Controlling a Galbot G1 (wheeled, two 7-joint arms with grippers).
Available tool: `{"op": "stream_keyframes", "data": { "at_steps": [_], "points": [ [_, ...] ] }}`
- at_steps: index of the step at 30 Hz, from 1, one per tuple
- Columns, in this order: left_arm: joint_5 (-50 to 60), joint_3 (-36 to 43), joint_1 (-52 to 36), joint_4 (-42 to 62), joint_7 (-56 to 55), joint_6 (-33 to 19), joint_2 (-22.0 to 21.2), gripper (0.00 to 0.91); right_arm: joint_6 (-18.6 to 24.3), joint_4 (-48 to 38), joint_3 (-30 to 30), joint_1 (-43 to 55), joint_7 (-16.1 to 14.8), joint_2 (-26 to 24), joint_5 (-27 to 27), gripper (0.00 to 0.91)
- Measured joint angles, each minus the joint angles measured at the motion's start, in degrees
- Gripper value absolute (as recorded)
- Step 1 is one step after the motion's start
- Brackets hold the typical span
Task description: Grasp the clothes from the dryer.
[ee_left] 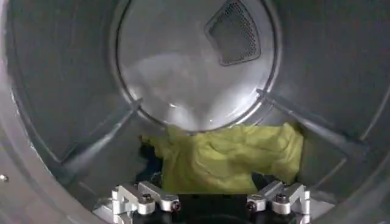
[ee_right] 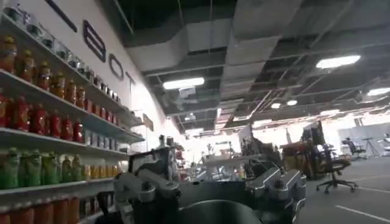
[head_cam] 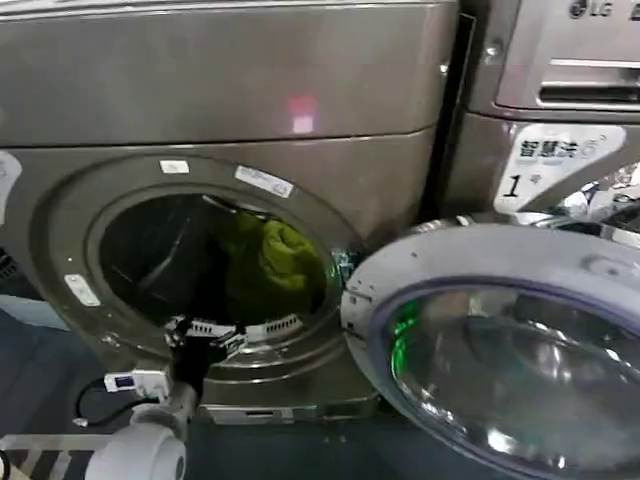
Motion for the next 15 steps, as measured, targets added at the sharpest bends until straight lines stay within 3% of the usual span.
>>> {"op": "stream_keyframes", "data": {
  "at_steps": [15],
  "points": [
    [1.0, 0.5, -1.6, 0.8, 0.1, 0.0, 0.4, 0.907, 0.2, 0.5, -0.1, -0.6, 0.0, 0.2, 0.1, 0.907]
  ]
}}
